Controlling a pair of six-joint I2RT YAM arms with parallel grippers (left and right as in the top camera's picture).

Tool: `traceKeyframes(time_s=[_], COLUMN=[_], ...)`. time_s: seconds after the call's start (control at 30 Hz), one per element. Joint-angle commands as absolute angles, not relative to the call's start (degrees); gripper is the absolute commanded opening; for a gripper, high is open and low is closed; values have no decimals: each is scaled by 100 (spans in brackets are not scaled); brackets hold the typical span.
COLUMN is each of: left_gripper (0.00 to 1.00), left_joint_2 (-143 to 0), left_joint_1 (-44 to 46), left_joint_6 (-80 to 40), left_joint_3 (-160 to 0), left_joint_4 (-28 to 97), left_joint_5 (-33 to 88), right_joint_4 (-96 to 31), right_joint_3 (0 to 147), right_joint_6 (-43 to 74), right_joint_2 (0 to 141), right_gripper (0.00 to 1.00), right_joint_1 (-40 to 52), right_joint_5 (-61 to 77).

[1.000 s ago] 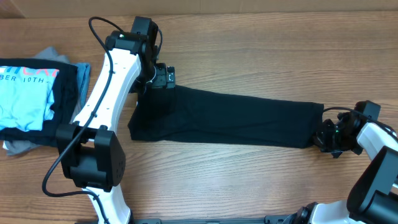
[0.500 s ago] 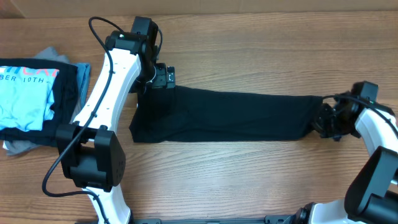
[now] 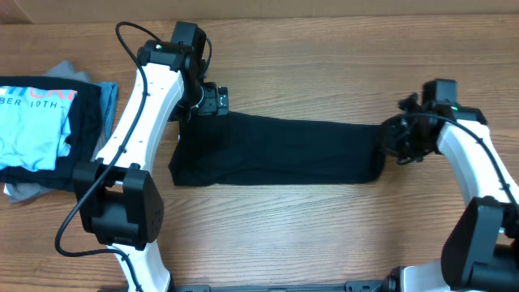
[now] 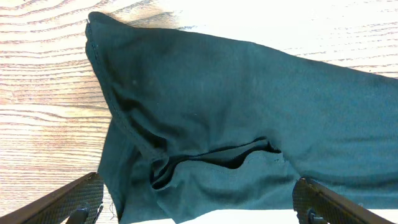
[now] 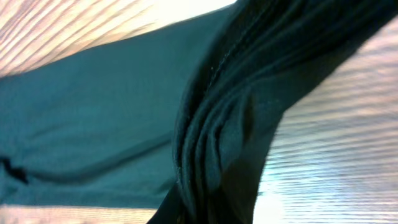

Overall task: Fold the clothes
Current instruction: 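Lift the right end and fold it leftward toward the left gripper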

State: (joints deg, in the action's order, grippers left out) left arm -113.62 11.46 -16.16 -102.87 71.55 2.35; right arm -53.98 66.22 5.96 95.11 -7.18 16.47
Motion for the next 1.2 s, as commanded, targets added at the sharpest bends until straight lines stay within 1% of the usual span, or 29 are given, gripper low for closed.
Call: traceKeyframes(time_s=[0.0,0.3,0.57,0.87,1.17], left_gripper=[100,100,100,100,100], left_joint_2=[-11406,-11406,-11406,-11406,-11406], left_joint_1=[1127,1127,1127,1127,1127], left_joint_6=[-1588,-1588,-1588,-1588,-1588], left_joint_3=[-10324,-10324,-10324,-10324,-10324], left_joint_4=[7148,7150,7150,7150,7150], left_joint_5=[294,294,296,294,294], right_joint_4=[-5529,-5542,-5070,-4412,-4241], right_joint_3=[6989,7100,7100,7094,7083], right_joint_6=[373,252,425,862,906], right_joint_2=[9391,9365,9365,9365,9367], right_gripper=[4,4,4,4,4], right_joint_1=[-189,1339,2504,3015,3299], right_joint_5=[1457,1138,1135,1162,1160])
